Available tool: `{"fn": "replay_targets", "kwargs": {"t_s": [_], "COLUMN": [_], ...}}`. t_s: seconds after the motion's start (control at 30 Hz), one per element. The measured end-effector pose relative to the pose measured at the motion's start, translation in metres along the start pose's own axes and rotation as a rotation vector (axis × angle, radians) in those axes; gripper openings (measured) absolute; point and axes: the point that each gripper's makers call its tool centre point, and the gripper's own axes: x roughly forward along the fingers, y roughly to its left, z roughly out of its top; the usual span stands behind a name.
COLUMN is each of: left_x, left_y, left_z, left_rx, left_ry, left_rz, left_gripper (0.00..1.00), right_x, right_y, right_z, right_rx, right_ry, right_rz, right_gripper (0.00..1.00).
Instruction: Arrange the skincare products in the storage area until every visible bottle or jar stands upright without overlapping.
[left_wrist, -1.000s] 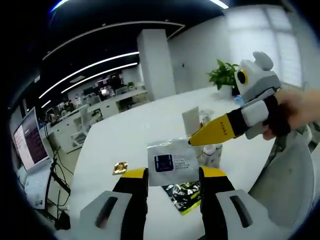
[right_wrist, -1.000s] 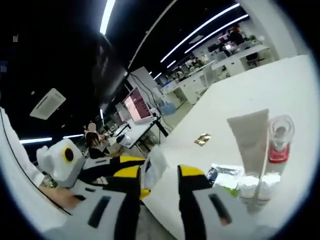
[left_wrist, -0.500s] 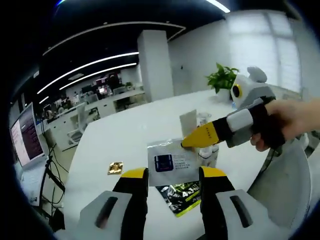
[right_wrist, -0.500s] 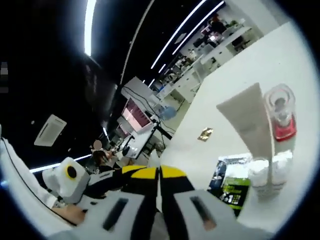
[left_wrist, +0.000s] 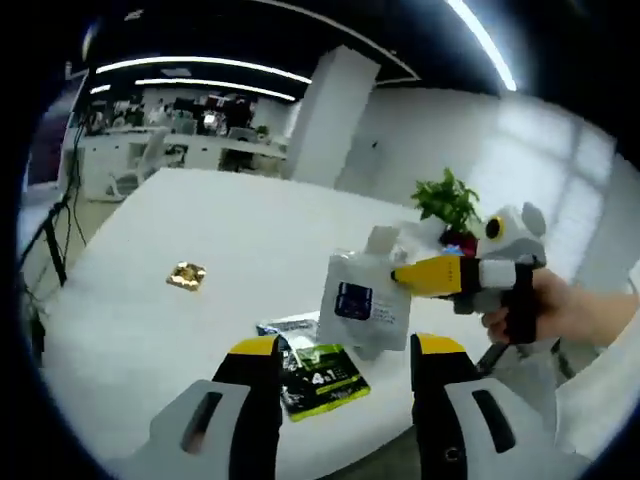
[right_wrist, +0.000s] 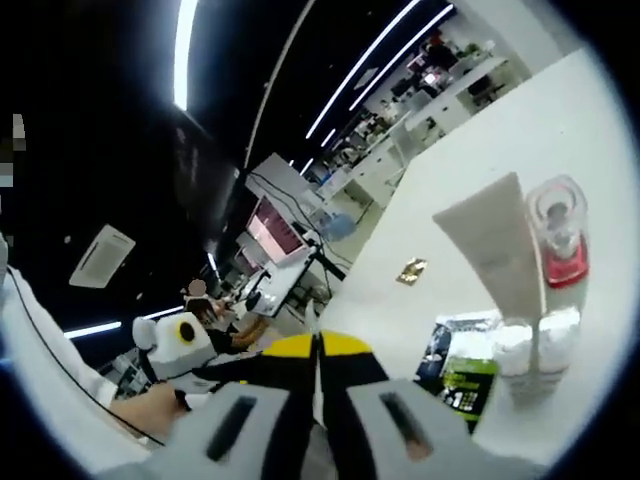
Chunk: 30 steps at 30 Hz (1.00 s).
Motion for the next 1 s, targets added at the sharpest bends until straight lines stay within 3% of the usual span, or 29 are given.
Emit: {"fn": "replay_targets", "kwargs": {"t_s": [0.1, 0.2, 0.3, 0.47, 0.7, 0.83, 1.0], "left_x": [-0.001, -0.001, 0.0, -0.003, -0.008, -0.009, -0.008], "left_y": [-0.007, -0.005, 0.002, 0.02, 0.051, 0.064, 0.083], "left_z": [0.002, 0.003, 0.003, 0.004, -0.004, -0.012, -0.029], "left_rx": [-0.13, -0.17, -0.149, -0.195, -0.264, -0.301, -0.346], "left_ry": [-0.007, 0.0, 0.007, -0.007, 0.026, 0.051, 0.096], "left_rz": [-0.12, -0.168, -0.157, -0.118, -0.031, 0.002, 0.07], "left_gripper": [0.42, 0.38, 0.33, 0.21, 0.04, 0.0, 0.0], "right_x": [0.001, 0.005, 0.011, 0.029, 0.054, 0.067, 0.08], "right_y": [0.003, 0.006, 0.01, 0.005, -0.005, -0.014, -0.028], "right_z": [-0.002, -0.003, -0.003, -0.008, -0.02, -0.031, -0.049], "right_rx": [-0.011, -0.018, -0.033, -0.057, -0.104, -0.18, -0.357], "right_ry": [0.009, 0.017, 0.028, 0.058, 0.119, 0.159, 0.24], "right_rz": [0.001, 0.008, 0.012, -0.015, -0.078, -0.128, -0.174], "right_gripper": [0.01, 0.01, 0.01, 0.01, 0.01, 0.01, 0.01]}}
